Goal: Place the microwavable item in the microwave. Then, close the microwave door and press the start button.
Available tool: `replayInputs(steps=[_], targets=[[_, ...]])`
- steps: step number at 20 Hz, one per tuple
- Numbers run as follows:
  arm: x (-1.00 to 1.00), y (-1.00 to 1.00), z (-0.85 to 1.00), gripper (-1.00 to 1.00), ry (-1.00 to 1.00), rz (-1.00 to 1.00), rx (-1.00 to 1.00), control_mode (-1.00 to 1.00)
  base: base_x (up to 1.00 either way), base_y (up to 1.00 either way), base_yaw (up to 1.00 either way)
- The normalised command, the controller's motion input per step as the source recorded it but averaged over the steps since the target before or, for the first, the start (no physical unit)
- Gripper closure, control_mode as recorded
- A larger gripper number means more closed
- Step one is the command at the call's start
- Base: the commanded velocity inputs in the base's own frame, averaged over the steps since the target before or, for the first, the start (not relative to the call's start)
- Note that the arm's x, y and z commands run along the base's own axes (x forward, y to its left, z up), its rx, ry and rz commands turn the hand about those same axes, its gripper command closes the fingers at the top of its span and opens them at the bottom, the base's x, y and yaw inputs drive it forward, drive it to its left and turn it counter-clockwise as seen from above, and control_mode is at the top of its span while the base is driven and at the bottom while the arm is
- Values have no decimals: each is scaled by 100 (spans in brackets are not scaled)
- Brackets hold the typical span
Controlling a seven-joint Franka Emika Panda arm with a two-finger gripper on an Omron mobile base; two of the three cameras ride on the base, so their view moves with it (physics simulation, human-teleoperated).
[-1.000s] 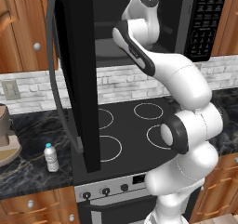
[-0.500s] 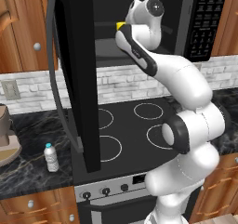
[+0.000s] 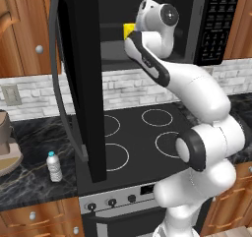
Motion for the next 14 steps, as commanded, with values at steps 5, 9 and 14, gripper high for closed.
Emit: replayInputs(steps=[5, 9, 14], targets=[[-80, 12, -12, -100, -16, 0, -8, -100, 0, 0, 0], [-98, 15, -46, -100, -14, 0, -14, -100, 0, 0, 0], [-100, 0, -86, -100, -19, 0, -25, -100, 0, 0, 0]])
